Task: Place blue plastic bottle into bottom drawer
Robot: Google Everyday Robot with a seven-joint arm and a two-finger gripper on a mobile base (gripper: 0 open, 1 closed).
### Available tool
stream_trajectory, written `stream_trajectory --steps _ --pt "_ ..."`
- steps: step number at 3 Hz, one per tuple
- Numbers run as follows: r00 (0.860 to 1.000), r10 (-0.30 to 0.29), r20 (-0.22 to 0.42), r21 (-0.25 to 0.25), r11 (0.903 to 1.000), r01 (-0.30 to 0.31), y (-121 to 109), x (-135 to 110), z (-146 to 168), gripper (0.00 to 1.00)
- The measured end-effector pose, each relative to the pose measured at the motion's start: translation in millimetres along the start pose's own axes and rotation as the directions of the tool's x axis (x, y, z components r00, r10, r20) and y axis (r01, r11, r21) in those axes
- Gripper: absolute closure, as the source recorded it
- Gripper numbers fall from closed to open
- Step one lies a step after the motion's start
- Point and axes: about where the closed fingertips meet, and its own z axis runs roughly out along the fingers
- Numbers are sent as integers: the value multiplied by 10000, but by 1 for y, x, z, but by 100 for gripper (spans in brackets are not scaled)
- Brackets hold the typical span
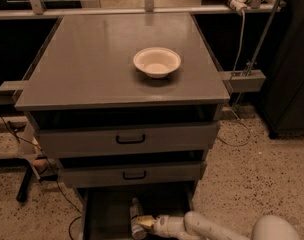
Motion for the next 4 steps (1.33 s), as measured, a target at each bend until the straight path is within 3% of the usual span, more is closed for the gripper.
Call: stream_trajectory --steps 3,4 --pt "10000 0 -1 -1 10000 0 0 0 0 11" --pt "10000 0 -2 -1 10000 0 0 0 0 0"
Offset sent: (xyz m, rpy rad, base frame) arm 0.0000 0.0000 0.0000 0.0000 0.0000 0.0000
